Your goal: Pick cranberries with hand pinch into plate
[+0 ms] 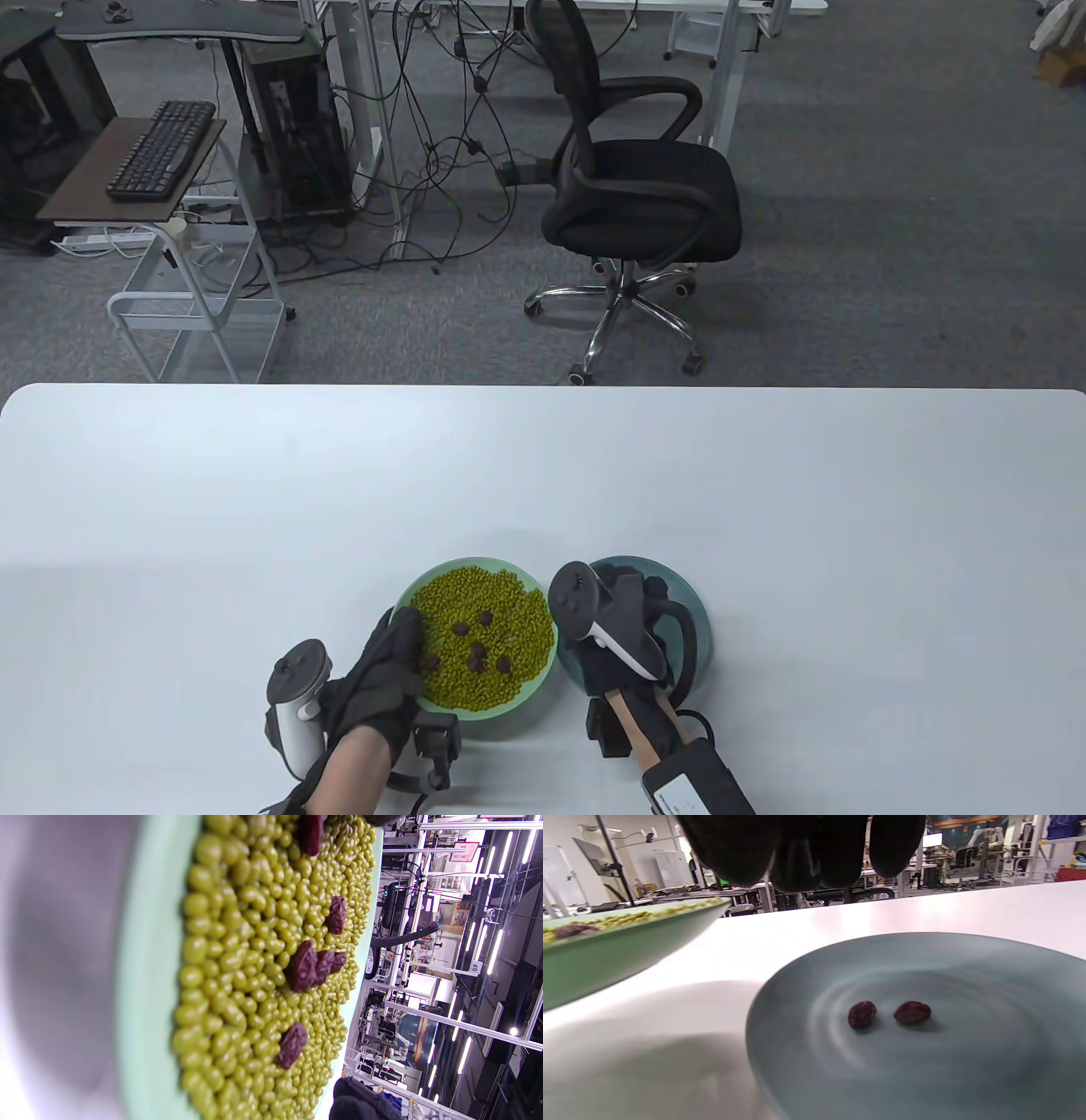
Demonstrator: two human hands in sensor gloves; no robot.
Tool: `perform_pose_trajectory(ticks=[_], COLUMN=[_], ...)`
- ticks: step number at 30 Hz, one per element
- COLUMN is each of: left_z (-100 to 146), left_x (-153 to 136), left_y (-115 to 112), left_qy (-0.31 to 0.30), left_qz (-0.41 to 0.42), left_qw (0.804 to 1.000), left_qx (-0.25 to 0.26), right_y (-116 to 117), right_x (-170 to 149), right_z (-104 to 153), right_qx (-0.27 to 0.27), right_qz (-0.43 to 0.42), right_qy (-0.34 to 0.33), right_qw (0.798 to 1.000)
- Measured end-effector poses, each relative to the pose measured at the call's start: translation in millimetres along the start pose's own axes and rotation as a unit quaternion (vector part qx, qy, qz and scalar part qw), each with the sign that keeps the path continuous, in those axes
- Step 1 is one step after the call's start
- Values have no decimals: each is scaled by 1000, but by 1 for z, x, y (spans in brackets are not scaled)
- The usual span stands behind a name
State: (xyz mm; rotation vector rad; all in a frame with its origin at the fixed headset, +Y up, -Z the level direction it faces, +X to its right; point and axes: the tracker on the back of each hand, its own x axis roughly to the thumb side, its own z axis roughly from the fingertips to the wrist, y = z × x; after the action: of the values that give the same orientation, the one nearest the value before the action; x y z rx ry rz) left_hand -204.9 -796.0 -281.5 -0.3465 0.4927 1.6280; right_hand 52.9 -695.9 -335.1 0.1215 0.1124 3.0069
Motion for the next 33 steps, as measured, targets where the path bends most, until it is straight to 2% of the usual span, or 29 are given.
perform_pose_trajectory(ticks=[5, 10, 18, 25, 33], left_z=[0, 0, 0, 0, 0], left_x=[0, 0, 0, 0, 0], left_y=[0, 0, 0, 0, -1], left_qy=[-1, -1, 1, 1, 2], left_qz=[-1, -2, -2, -2, -1], left_qw=[1000, 1000, 1000, 1000, 1000], left_qx=[-1, -1, 0, -1, -2], right_y=[-1, -6, -9, -11, -9], right_x=[11, 21, 45, 67, 82], right_z=[2, 9, 19, 19, 21], right_qx=[1, 12, 60, 108, 116], right_qz=[24, 9, 27, 70, 141], right_qy=[-19, -50, -104, -148, -170], right_qw=[1000, 999, 992, 981, 968])
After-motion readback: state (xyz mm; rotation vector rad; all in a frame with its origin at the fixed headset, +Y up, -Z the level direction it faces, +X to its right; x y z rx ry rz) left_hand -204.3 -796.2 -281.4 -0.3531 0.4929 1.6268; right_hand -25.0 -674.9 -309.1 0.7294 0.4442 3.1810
